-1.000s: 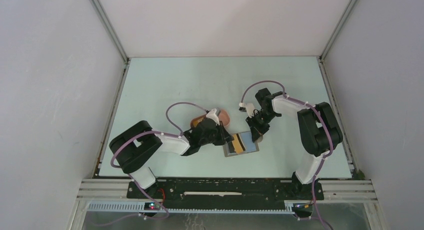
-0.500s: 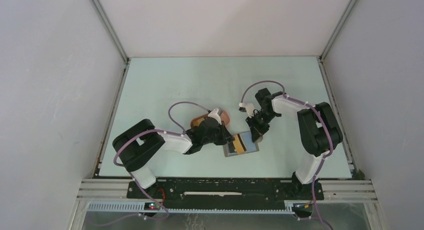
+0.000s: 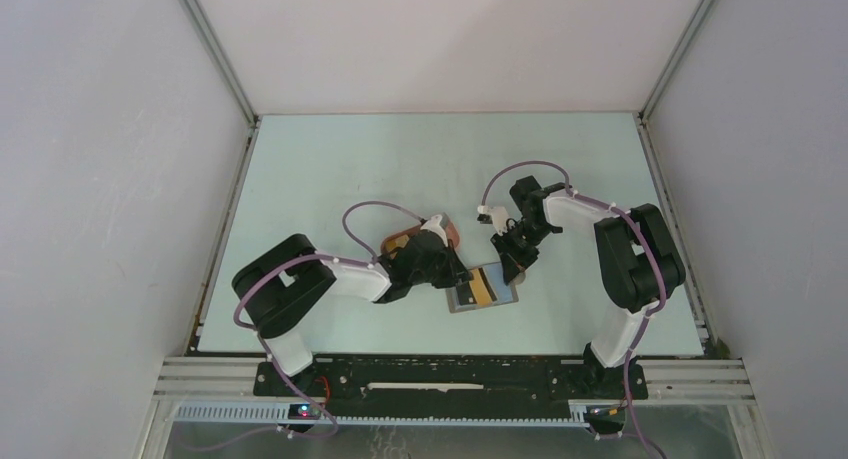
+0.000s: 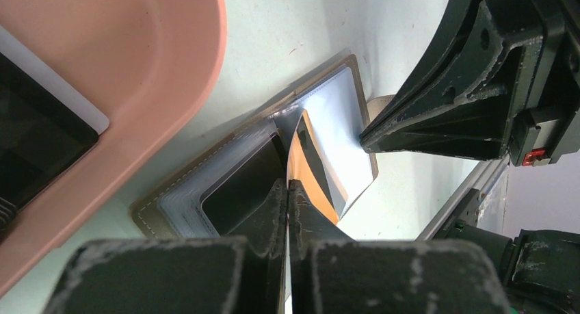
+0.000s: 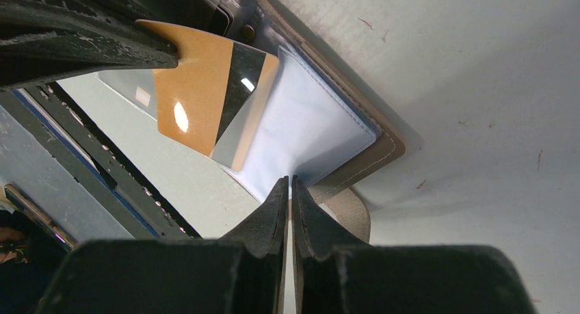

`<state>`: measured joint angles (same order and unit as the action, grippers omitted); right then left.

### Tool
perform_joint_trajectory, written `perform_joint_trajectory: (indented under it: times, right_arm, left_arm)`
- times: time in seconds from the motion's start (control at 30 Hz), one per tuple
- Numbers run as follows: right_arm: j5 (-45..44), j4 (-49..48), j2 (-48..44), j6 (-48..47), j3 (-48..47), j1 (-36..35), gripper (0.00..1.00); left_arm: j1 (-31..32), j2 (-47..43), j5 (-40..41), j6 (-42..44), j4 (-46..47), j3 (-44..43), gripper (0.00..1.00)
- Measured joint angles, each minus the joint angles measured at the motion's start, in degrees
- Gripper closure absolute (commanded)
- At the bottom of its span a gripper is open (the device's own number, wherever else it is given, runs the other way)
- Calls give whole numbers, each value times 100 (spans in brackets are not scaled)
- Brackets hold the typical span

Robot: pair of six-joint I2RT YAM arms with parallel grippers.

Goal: Put the credit cards into the card holder
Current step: Insert the credit card into the card holder.

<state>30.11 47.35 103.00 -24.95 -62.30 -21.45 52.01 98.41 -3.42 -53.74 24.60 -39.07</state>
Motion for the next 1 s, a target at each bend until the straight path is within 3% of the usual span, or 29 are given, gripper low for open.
perform_joint_trajectory:
  times: [1.0]
  right_arm:
    - [-50, -4, 0, 87, -2, -83, 88]
  left_arm:
    - [0, -15, -105, -39, -614, -278, 100]
